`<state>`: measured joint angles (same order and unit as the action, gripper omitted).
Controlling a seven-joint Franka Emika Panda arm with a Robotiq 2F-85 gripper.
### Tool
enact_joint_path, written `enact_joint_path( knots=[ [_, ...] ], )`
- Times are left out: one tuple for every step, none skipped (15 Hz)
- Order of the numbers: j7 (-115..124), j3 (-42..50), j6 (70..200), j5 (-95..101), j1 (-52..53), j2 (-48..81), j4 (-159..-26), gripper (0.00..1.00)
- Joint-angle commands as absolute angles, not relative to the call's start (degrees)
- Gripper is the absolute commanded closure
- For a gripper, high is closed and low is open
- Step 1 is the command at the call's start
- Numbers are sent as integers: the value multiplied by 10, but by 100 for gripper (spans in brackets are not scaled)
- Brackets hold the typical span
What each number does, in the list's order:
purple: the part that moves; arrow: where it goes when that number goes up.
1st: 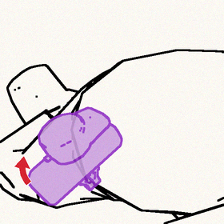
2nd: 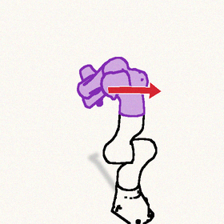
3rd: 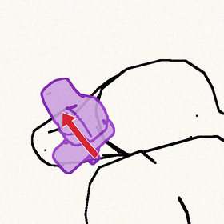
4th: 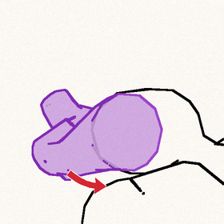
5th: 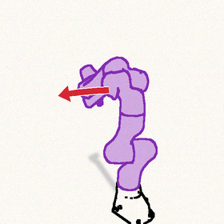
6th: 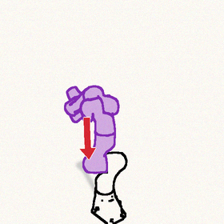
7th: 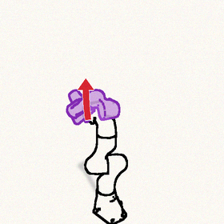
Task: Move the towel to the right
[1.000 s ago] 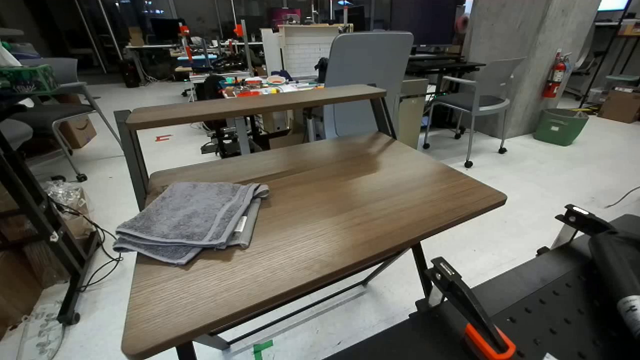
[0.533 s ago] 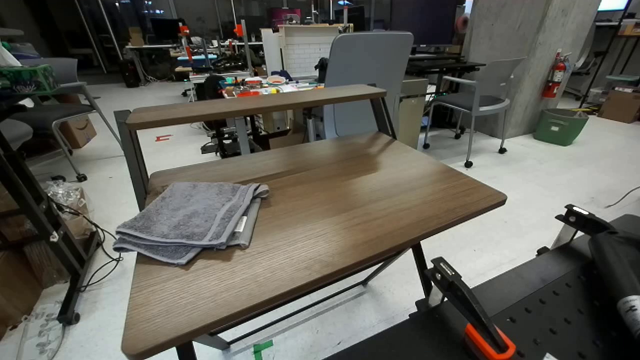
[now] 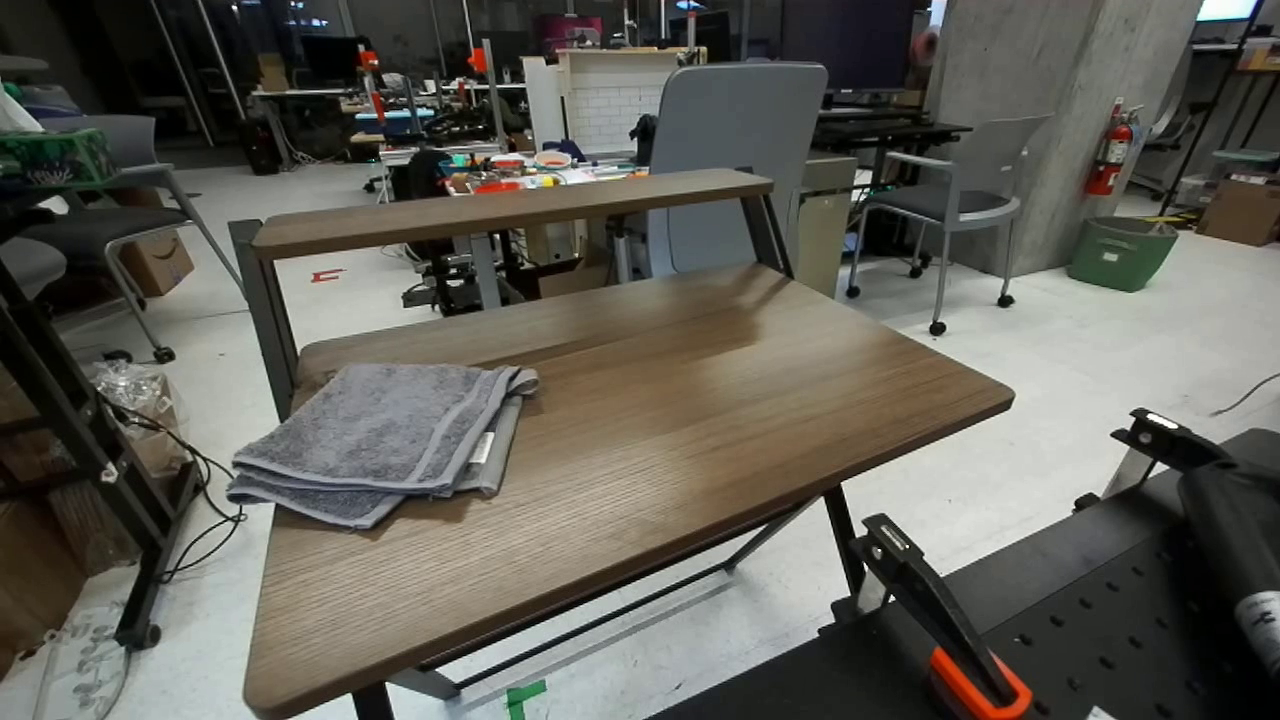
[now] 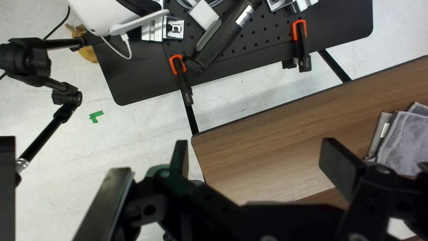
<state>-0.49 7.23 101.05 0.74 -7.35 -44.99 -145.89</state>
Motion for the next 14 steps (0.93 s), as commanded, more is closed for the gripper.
enact_joint_path(
  knots=[
    [34,22,1088,-17,-41,-386,-1477,0],
    [43,9,1113,-23,-32,-363,-1480,0],
    [55,-5,1137,-27,-23,-338,-1480,0],
    [63,-18,1165,-32,-12,-307,-1481,0],
    [71,-31,1197,-34,-1,-276,-1479,0],
    [79,-42,1233,-33,7,-247,-1477,0],
    [86,-52,1263,-34,16,-210,-1470,0],
    [94,-62,1297,-31,23,-172,-1462,0],
    [104,-70,1324,-29,29,-137,-1452,0],
    [114,-77,1355,-28,35,-101,-1442,0],
    [122,-82,1377,-28,40,-72,-1431,0],
    [141,-89,1421,-17,42,-47,-1426,0],
    [152,-90,1445,-16,45,-25,-1417,0],
    [168,-89,1448,-4,45,-9,-1405,0]
  ],
)
